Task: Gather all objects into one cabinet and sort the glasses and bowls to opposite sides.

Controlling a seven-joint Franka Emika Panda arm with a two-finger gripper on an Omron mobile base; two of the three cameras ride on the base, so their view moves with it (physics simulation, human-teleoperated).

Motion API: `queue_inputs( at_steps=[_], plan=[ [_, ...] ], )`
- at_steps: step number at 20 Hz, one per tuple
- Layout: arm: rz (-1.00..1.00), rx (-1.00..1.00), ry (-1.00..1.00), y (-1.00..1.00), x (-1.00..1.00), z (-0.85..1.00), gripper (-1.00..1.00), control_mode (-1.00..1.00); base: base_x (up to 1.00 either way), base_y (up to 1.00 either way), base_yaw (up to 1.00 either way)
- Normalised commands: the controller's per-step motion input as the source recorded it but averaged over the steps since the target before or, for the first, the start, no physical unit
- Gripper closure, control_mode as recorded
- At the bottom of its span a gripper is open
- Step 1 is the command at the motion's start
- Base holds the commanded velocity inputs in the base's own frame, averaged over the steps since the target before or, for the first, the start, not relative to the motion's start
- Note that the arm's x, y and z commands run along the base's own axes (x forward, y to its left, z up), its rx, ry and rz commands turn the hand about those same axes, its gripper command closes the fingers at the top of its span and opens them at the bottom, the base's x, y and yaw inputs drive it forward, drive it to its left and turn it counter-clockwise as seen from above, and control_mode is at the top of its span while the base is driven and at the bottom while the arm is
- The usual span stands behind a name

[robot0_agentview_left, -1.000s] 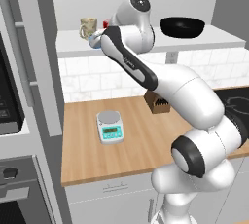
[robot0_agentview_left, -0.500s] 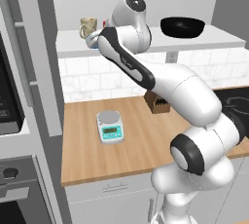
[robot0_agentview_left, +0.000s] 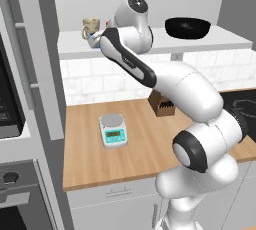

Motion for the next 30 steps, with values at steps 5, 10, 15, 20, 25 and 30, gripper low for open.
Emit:
queue_inputs(
  at_steps=[5, 10, 15, 20, 25, 30],
  plan=[
    [0.00, 0.00, 0.00, 0.02, 0.21, -0.05, 1.00, -1.00, 0.00, 0.00, 0.00],
    [0.00, 0.00, 0.00, 0.01, 0.19, -0.03, 1.00, -1.00, 0.00, 0.00, 0.00],
    [0.00, 0.00, 0.00, 0.01, 0.17, -0.02, 1.00, -1.00, 0.00, 0.00, 0.00],
    [0.00, 0.00, 0.00, 0.02, 0.02, -0.01, -1.00, -1.00, 0.00, 0.00, 0.00],
    [0.00, 0.00, 0.00, 0.00, 0.00, 0.00, -1.00, -1.00, 0.00, 0.00, 0.00],
    [0.00, 0.00, 0.00, -0.12, -0.17, 0.03, -1.00, -1.00, 0.00, 0.00, 0.00]
  ],
)
